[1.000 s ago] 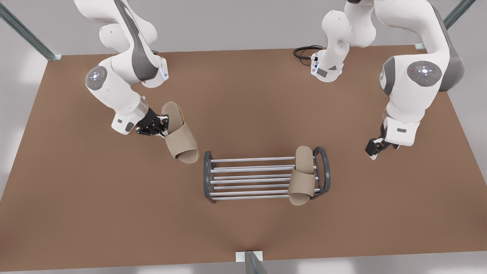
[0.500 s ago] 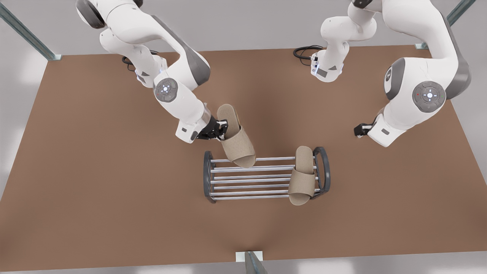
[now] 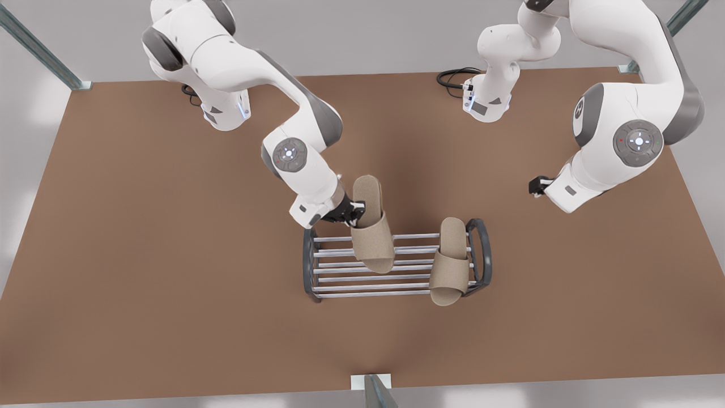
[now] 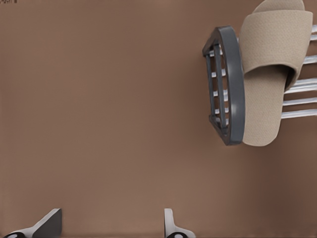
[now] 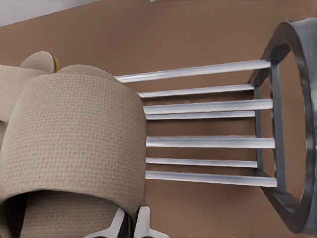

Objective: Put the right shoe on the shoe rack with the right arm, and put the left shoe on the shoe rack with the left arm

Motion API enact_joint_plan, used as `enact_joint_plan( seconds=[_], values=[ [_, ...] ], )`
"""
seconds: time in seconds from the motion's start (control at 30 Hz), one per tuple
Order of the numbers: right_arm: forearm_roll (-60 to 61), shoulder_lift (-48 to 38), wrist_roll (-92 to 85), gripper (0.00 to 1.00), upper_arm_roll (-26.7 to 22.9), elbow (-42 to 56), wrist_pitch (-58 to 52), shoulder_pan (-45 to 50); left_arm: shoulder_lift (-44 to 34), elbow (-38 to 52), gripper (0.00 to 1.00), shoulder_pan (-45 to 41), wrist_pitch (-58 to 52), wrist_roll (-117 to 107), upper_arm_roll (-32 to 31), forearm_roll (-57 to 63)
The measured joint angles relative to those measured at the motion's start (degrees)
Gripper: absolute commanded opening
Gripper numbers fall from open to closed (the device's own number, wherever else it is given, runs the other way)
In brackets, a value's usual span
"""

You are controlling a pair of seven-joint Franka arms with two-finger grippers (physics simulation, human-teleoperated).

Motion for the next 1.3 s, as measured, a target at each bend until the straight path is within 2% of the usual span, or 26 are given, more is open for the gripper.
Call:
enact_joint_plan(
  seconds=[0.37,0.97,1.0,1.03,1.2,1.3],
  values=[
    [-2.8,3.6,7.9,0.21,-0.3,0.4,3.4,1.7,0.0,0.0,1.0,0.0,0.0,2.7,0.0,0.0],
    [-3.7,10.8,16.5,0.21,-0.9,8.8,6.0,3.5,-0.1,0.0,1.0,0.0,0.1,4.8,0.0,0.1],
    [-3.8,10.9,16.9,0.66,-0.9,8.9,6.0,3.5,-0.1,0.0,1.0,0.0,0.1,4.8,0.0,0.1],
    [-4.0,10.9,17.3,1.0,-0.9,8.8,6.1,3.5,-0.1,0.0,1.0,0.0,0.1,4.9,0.0,0.1],
    [-5.3,10.4,18.2,1.0,-2.0,7.9,7.4,3.8,-0.1,0.0,1.0,0.0,0.1,5.1,0.0,0.1],
    [-5.6,7.1,18.0,1.0,-3.4,5.6,7.4,3.4,-0.1,0.0,1.0,0.0,0.1,5.3,0.0,0.1]
  ],
)
